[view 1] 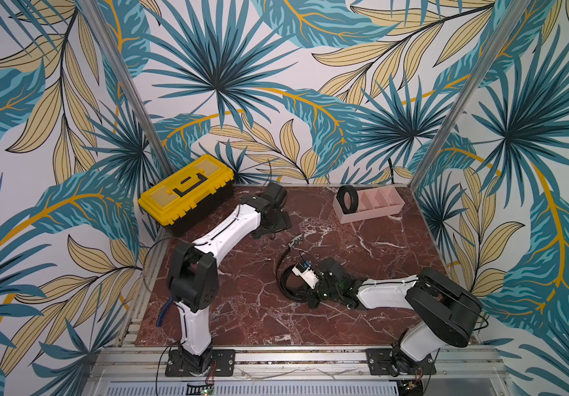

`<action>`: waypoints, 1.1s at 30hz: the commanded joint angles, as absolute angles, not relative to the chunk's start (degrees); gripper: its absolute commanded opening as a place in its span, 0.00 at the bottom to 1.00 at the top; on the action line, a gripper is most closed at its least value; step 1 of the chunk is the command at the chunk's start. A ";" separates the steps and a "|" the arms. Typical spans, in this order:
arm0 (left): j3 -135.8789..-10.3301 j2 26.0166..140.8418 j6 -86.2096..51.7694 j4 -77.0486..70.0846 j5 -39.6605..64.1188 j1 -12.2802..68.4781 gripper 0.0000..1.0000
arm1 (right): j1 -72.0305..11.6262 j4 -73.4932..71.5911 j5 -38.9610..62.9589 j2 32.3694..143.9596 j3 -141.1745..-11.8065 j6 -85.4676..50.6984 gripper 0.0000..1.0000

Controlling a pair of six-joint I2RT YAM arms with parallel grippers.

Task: Place the belts into the storage roll
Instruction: Roll the belt at the center of the board.

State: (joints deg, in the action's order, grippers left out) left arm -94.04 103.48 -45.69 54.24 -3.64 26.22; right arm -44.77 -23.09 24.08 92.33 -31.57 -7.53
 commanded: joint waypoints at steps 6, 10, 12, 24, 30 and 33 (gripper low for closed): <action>-80.86 99.21 -37.81 51.28 3.90 30.64 0.99 | -45.39 -17.91 25.91 94.57 -30.10 -8.99 0.00; -74.13 97.41 -40.00 43.67 5.93 32.17 0.95 | -45.31 -17.61 26.36 94.83 -30.58 -9.35 0.00; -72.02 97.32 -41.04 41.77 6.21 32.17 0.93 | -45.35 -17.26 26.37 94.60 -30.67 -9.39 0.00; -70.28 102.24 -39.85 39.02 5.19 33.31 0.73 | -45.09 -16.33 26.41 94.39 -30.59 -9.14 0.00; -69.35 104.28 -39.11 39.20 4.85 33.31 0.59 | -44.97 -15.87 26.32 93.95 -30.72 -9.00 0.00; -69.07 105.79 -38.38 39.20 5.60 33.31 0.54 | -44.87 -15.26 26.49 93.57 -30.85 -8.67 0.00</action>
State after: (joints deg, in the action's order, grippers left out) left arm -69.71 104.49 -39.72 39.79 5.28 33.19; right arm -44.66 -22.79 24.93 92.60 -31.79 -8.56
